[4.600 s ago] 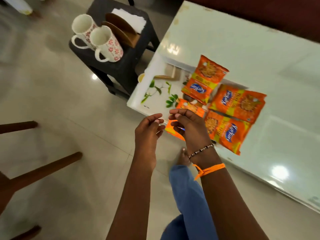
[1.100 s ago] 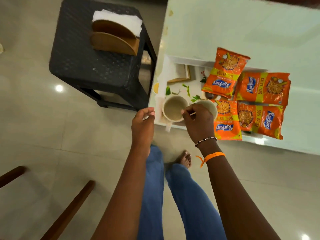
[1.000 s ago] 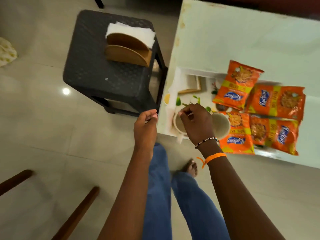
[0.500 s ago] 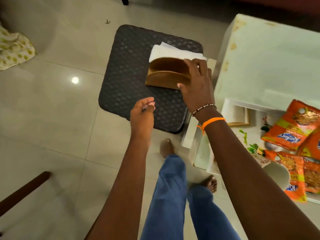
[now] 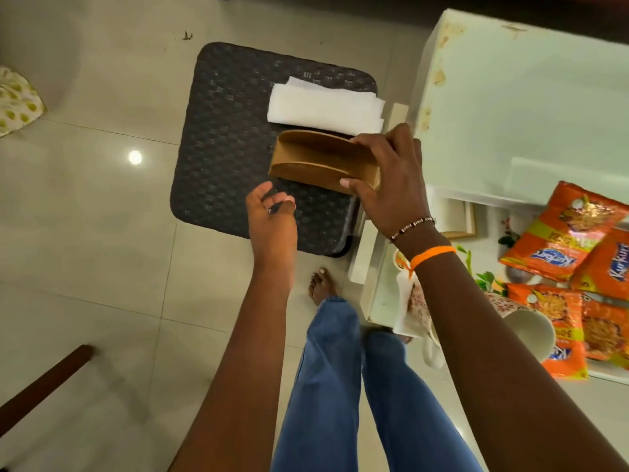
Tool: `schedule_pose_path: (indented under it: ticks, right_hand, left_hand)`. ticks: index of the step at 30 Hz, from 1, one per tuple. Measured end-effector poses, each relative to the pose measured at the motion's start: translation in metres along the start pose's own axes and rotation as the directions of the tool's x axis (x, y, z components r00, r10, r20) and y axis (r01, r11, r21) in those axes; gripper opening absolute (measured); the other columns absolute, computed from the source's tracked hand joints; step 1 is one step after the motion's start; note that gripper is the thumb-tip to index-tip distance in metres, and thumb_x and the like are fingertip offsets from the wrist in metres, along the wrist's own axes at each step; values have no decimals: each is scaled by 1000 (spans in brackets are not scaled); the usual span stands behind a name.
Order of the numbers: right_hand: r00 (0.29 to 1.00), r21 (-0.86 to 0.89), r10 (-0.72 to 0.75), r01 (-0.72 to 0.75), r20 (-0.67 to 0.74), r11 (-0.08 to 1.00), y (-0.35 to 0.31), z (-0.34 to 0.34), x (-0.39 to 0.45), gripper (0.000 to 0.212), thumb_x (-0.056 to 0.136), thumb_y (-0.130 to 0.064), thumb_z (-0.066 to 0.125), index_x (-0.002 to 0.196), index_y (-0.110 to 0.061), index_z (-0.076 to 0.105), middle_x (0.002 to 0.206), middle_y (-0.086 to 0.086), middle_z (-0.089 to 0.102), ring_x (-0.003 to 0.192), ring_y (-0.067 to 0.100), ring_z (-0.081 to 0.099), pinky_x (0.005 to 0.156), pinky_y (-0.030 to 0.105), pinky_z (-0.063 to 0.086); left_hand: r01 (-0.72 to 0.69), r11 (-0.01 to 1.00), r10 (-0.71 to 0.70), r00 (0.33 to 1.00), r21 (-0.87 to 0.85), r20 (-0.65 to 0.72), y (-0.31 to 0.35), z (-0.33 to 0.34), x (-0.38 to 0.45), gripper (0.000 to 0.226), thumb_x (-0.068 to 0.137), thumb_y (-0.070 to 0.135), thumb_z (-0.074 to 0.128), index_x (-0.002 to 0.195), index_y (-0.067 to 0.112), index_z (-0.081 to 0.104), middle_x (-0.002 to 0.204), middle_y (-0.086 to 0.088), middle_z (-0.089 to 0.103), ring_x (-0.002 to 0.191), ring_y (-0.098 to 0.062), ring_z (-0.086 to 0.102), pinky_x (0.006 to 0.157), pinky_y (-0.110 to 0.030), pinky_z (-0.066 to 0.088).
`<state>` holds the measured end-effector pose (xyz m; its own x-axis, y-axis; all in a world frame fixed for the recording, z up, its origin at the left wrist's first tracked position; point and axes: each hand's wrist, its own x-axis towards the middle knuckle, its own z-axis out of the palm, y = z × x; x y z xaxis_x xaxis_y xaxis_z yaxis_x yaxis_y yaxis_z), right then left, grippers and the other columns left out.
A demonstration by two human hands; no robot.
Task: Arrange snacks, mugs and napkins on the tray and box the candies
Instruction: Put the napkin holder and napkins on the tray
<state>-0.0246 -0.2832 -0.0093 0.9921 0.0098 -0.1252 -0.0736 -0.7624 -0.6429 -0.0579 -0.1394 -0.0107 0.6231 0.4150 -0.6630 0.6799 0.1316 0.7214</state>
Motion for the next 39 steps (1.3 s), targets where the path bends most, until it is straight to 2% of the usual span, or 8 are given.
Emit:
schedule_pose_path:
  ticks: [3,14,16,18,22,28,33,39]
  right_hand:
    - [1000,36,20,-20,12,999,22,-26,-35,49,73,-20,71,119,-12,55,113,18,48,104,28,47,86,22,36]
    - [976,-19,204,-203,77,979,126,-107,-137,47,72,-7,73,117,-9,59,115,18,53,105,34,57,87,44,50]
    - [971,-44,219,-216,95,975,139,-108,-145,47,71,-8,74,116,-9,59,117,18,54,105,32,56,89,38,48]
    - [968,-59,228,-223,102,973,148,-108,-151,47,69,-7,75,114,-9,60,116,17,56,106,31,56,87,30,42]
    - [965,-44,249,-246,85,968,156,-109,-154,50,65,-5,77,113,-9,62,115,18,57,105,31,57,87,29,41]
    - [957,-90,283,-277,63,957,160,-106,-153,54,66,-11,78,117,-14,61,118,15,54,108,30,55,86,32,45]
    - [945,-112,315,-304,89,946,162,-105,-150,55,68,-13,78,120,-14,59,121,16,52,111,30,53,89,30,43]
    - [930,-137,346,-330,121,934,156,-108,-149,56,70,-14,77,122,-12,57,124,16,51,113,31,52,94,32,41]
  left_hand:
    - [-28,999,28,1000,-15,8,-10,10,-28,40,90,8,51,126,24,41,116,-2,58,109,-16,58,86,-22,44]
    - [-128,965,77,972,228,221,-80,73,-129,26,89,11,51,100,32,61,129,-5,52,102,-9,56,97,-30,47]
    - [-148,947,72,963,284,260,-91,80,-138,26,90,14,51,109,28,61,130,-2,50,101,-8,54,90,-20,47]
    - [-144,940,54,958,309,283,-98,84,-144,30,90,17,51,119,21,58,128,1,51,94,-2,53,77,-9,44]
    - [-112,928,11,961,355,275,-101,90,-145,33,91,22,49,123,17,58,123,-4,61,109,-17,56,90,-27,42]
    - [-59,920,-74,945,388,318,-101,93,-143,32,93,28,47,119,14,61,110,-5,65,102,-19,58,86,-30,43]
    - [-19,927,-112,939,374,326,-100,92,-136,25,93,31,47,73,25,59,76,0,61,77,-16,57,71,-30,44]
    - [34,916,-187,918,400,350,-99,98,-128,25,92,33,48,69,27,54,76,-1,59,88,-24,58,84,-40,46]
